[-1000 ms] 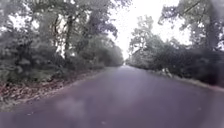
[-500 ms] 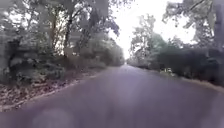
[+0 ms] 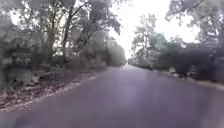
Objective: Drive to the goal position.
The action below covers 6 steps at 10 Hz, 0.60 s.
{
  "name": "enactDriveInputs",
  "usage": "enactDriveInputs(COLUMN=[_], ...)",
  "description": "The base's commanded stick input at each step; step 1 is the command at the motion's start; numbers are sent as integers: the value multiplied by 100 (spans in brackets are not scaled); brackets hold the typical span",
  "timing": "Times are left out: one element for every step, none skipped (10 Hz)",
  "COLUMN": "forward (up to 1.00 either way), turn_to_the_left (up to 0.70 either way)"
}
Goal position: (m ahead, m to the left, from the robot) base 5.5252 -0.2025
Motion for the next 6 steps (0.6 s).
enactDriveInputs(forward=[100, 100, 100, 100, 100, 100], turn_to_the_left=[0, 0, 0, 0, 0, 0])
